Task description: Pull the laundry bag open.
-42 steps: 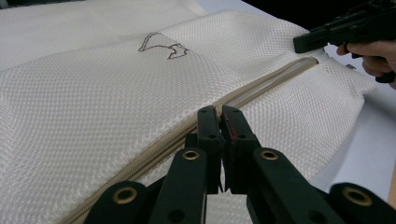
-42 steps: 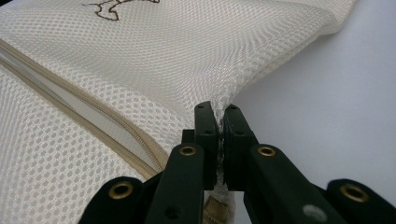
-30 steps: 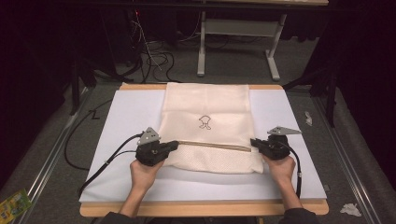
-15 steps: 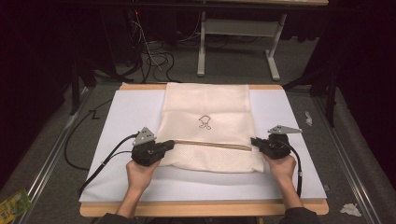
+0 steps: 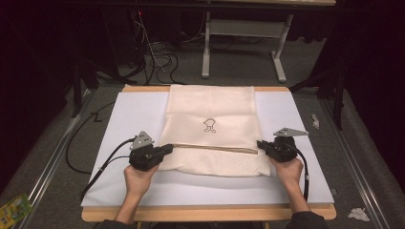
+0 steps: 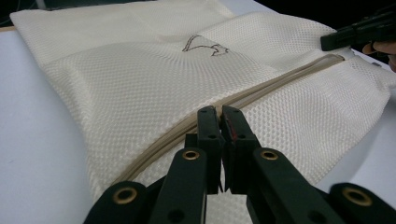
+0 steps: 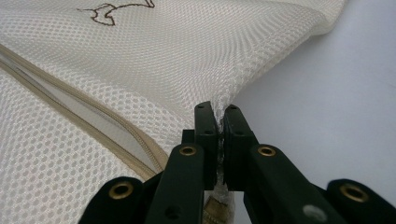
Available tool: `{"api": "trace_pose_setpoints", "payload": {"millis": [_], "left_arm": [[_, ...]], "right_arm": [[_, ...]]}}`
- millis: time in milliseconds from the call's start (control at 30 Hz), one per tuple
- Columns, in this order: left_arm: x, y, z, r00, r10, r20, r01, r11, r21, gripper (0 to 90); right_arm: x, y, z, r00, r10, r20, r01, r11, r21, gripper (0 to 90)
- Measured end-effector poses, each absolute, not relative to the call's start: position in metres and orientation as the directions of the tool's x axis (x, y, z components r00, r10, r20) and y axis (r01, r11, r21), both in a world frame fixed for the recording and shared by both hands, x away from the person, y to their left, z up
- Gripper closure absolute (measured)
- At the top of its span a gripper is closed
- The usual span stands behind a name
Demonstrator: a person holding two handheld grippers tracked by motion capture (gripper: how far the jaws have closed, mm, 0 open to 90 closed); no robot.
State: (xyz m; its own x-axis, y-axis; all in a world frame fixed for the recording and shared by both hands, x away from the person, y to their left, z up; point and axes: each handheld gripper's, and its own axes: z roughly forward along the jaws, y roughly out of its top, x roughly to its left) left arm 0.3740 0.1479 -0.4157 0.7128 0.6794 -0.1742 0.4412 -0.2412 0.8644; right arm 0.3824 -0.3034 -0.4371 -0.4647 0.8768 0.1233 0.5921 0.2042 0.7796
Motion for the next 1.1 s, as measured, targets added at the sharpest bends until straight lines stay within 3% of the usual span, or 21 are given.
{"api": "trace_pose_setpoints", "payload": {"millis": [1100], "left_arm": [[0.373, 0.169, -0.421, 0.679, 0.712, -0.175, 0.463, -0.231, 0.856, 87.2]], "right_arm": [[0.385, -0.305, -0.433, -0.462, 0.880, 0.113, 0.595, 0.213, 0.775, 88.2]]}}
